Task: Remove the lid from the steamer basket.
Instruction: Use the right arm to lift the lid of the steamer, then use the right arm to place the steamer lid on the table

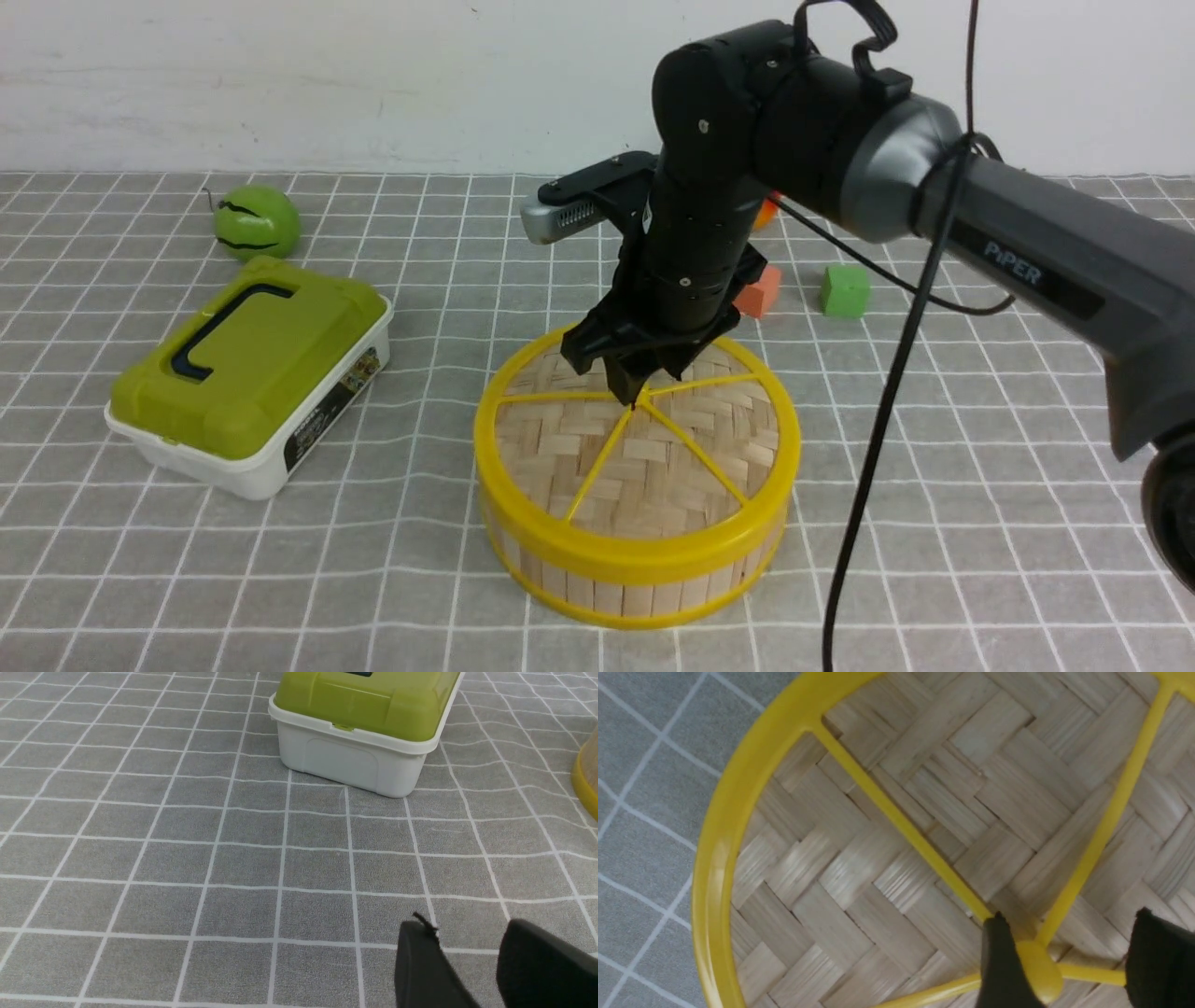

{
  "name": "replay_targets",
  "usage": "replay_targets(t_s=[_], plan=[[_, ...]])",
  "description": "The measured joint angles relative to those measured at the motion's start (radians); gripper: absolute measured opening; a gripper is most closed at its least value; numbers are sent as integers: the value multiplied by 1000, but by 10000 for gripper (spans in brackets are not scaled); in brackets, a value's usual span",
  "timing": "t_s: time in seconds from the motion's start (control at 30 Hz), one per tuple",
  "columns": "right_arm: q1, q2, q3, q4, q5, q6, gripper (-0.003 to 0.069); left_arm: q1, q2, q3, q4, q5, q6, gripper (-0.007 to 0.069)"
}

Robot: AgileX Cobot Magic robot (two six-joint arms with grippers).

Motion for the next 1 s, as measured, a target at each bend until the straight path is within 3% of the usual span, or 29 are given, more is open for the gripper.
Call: replay_targets(t_s=[0.47,0.67,1.0], plan=[[0,18,-7,25,-3,14,252,0,0,0,0,0,0,239],[1,12,-8,35,-11,14,80,0,0,0,0,0,0,239],[1,-143,-2,-41,11,14,83,0,0,0,0,0,0,239]])
